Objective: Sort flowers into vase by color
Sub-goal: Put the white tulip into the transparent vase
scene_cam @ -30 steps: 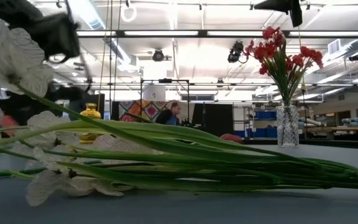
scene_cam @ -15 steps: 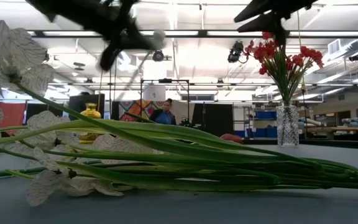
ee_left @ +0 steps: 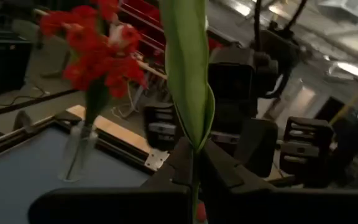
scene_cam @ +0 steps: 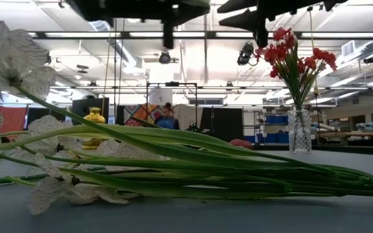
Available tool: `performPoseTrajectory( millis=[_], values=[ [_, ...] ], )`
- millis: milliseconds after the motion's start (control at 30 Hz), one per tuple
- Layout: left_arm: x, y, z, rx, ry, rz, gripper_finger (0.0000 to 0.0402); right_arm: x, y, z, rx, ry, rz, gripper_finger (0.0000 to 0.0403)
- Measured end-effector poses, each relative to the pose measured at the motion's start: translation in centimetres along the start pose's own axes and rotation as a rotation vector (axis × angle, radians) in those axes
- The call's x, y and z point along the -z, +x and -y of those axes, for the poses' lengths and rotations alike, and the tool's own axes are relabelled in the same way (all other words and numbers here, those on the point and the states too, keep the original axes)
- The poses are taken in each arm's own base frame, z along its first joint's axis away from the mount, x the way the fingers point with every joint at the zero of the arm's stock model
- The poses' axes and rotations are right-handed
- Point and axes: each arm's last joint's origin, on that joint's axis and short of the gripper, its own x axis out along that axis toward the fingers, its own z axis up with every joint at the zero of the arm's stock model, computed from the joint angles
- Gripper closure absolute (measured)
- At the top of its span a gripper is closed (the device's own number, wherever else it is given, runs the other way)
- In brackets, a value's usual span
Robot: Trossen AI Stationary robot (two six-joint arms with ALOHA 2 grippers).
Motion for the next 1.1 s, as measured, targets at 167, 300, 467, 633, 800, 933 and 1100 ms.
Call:
performPoseTrajectory(
  millis=[167, 300, 467, 633, 800, 933, 1100],
  values=[
    [-0.8, 2.9, 0.7, 0.124, 0.057, -0.046, 0.0383, -0.1, 0.2, -0.5, 0.02, -0.061, 0.06, 0.0274],
    [-1.1, 4.2, 0.8, 0.162, 0.063, -0.077, 0.0379, -0.5, -0.5, -0.7, 0.065, -0.065, 0.101, 0.0274],
    [-1.6, 4.5, 1.2, 0.191, 0.085, -0.061, 0.0379, -1.3, -2.0, -1.3, 0.035, -0.042, 0.138, 0.0291],
    [-1.8, 4.5, 0.8, 0.186, 0.08, -0.065, 0.0378, -1.4, -2.5, -1.5, 0.026, -0.057, 0.143, 0.0356],
    [-1.7, 4.4, 0.8, 0.194, 0.08, -0.069, 0.0377, -1.3, -2.4, -1.5, 0.004, -0.065, 0.125, 0.0392],
    [-1.7, 4.4, 0.8, 0.191, 0.08, -0.066, 0.0377, -1.3, -2.4, -1.4, 0.026, -0.055, 0.13, 0.0348],
    [-1.9, 4.4, 0.7, 0.191, 0.081, -0.059, 0.0377, -1.3, -2.4, -1.4, 0.032, -0.053, 0.132, 0.029]
  ],
)
